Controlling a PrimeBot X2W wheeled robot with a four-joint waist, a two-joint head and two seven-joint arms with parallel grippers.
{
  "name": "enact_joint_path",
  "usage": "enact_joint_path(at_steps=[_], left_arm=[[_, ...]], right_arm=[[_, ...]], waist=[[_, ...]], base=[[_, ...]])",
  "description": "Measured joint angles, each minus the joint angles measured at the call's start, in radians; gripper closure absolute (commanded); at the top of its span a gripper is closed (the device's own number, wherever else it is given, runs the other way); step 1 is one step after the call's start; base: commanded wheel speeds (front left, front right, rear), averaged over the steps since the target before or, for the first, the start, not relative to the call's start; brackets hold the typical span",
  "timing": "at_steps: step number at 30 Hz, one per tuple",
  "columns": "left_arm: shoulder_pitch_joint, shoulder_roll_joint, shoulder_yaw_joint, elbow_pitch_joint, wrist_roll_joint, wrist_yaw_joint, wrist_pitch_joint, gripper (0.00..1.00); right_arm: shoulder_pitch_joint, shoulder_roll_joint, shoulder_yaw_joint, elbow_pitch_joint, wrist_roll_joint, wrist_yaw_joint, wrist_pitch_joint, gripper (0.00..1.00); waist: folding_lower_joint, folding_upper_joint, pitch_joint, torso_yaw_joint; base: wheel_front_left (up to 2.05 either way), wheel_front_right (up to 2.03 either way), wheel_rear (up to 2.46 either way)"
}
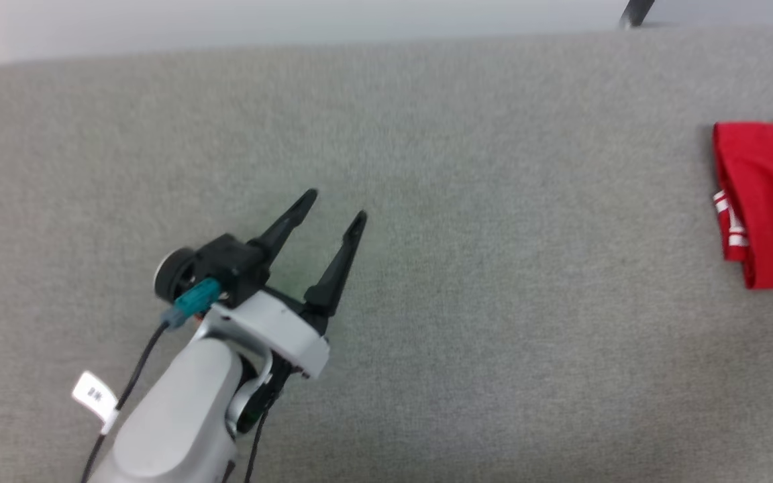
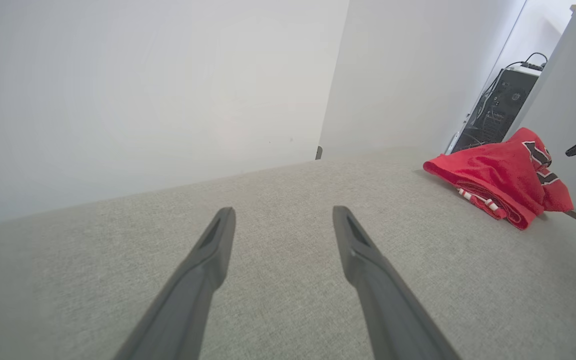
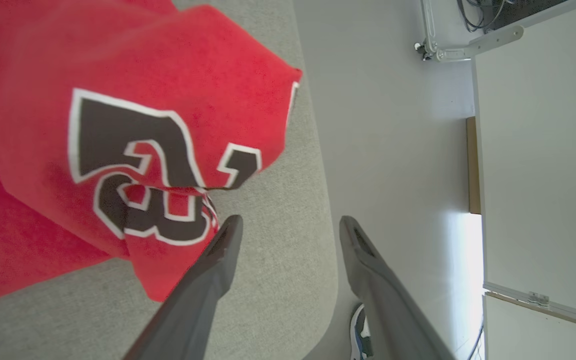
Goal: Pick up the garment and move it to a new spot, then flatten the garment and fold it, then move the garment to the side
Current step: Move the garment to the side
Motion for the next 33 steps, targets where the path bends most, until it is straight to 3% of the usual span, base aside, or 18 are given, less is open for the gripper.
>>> enact_joint_path(at_steps=[6,13,18,24,27,33], left_arm=[[0.071,0.012,0.050,-0.011,-0.010,0.000,0.000,0.00],[0.187,0.025,0.124,-0.026,-0.012,0.000,0.000,0.00],[0.257,0.039,0.179,-0.047,-0.006,0.000,0.000,0.00],[0.336,0.033,0.253,-0.075,0.003,0.000,0.000,0.00],[0.369,0.024,0.278,-0.097,0.012,0.000,0.000,0.00],[0.437,-0.002,0.333,-0.138,0.037,0.011,0.000,0.00]], right_arm=[[-0.028,-0.022,-0.029,0.020,-0.110,0.000,-0.037,0.00],[-0.004,0.034,-0.049,-0.014,-0.150,0.000,-0.129,0.00],[0.052,0.088,-0.034,-0.103,-0.082,0.000,-0.262,0.00],[0.194,0.140,0.018,-0.290,0.110,0.000,-0.421,0.00],[0.273,0.121,0.077,-0.435,0.166,0.000,-0.525,0.00],[0.447,0.117,0.075,-0.625,0.207,0.000,-0.703,0.00]], waist=[[0.0000,0.0000,-0.089,-0.002],[0.0000,0.0000,-0.199,-0.001],[0.0000,0.0000,-0.269,0.005],[0.0000,0.0000,-0.334,0.029],[0.0000,0.0000,-0.353,0.051],[0.0000,0.0000,-0.382,0.097]], base=[[0.00,0.00,0.00],[0.00,0.00,0.00],[0.00,0.00,0.00],[0.00,0.00,0.00],[0.00,0.00,0.00],[0.00,0.00,0.00]])
